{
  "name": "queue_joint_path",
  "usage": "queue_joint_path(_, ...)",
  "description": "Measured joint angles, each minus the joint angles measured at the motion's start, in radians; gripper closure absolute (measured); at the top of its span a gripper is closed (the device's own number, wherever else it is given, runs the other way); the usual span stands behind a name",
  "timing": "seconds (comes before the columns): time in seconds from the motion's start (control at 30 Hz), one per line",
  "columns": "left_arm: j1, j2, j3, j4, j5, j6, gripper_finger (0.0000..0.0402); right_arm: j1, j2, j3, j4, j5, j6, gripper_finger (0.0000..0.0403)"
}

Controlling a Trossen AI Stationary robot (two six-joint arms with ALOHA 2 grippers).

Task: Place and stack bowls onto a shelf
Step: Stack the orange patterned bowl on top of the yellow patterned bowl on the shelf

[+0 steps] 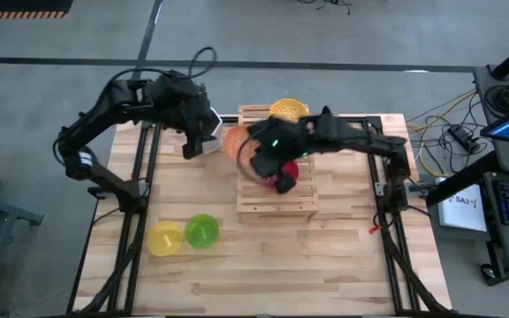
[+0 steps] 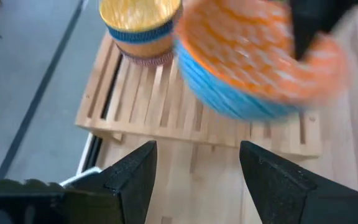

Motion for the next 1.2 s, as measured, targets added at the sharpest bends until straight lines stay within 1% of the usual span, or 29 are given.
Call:
queue_joint_path(0.1, 0.0, -0.034, 0.0, 0.023, 0.0, -0.005, 0.0189, -0.066, -0.045, 0.0, -0.028, 0.013, 0.062, 0.039)
queue_joint_path(0.3, 0.0, -0.079, 0.0, 0.052, 0.0, -0.012, 0.0189, -0.248, -0.087, 0.0, -0.139, 0.012, 0.192, 0.039)
queue_joint_path(0.37, 0.0, -0.091, 0.0, 0.052, 0.0, -0.014, 0.0189, -0.305, -0.089, 0.0, -0.187, -0.018, 0.224, 0.039)
queue_joint_path(0.47, 0.0, -0.1, 0.0, 0.052, 0.0, -0.021, 0.0189, -0.365, -0.09, 0.0, -0.223, -0.107, 0.234, 0.039)
queue_joint_path(0.6, 0.0, -0.103, -0.001, 0.051, 0.0, -0.021, 0.0189, -0.376, -0.088, -0.001, -0.224, -0.169, 0.231, 0.039)
queue_joint_path(0.67, 0.0, -0.104, -0.001, 0.052, 0.0, -0.021, 0.0189, -0.375, -0.087, -0.002, -0.228, -0.183, 0.227, 0.039)
queue_joint_path(0.87, 0.0, -0.103, -0.01, 0.051, 0.001, -0.021, 0.0189, -0.374, -0.087, -0.024, -0.253, -0.172, 0.254, 0.039)
queue_joint_path(1.13, 0.0, -0.103, -0.03, 0.053, 0.002, -0.024, 0.0189, -0.374, -0.086, -0.082, -0.245, -0.166, 0.258, 0.039)
queue_joint_path(1.2, 0.0, -0.103, -0.037, 0.053, 0.002, -0.024, 0.0189, -0.374, -0.086, -0.096, -0.239, -0.142, 0.263, 0.039)
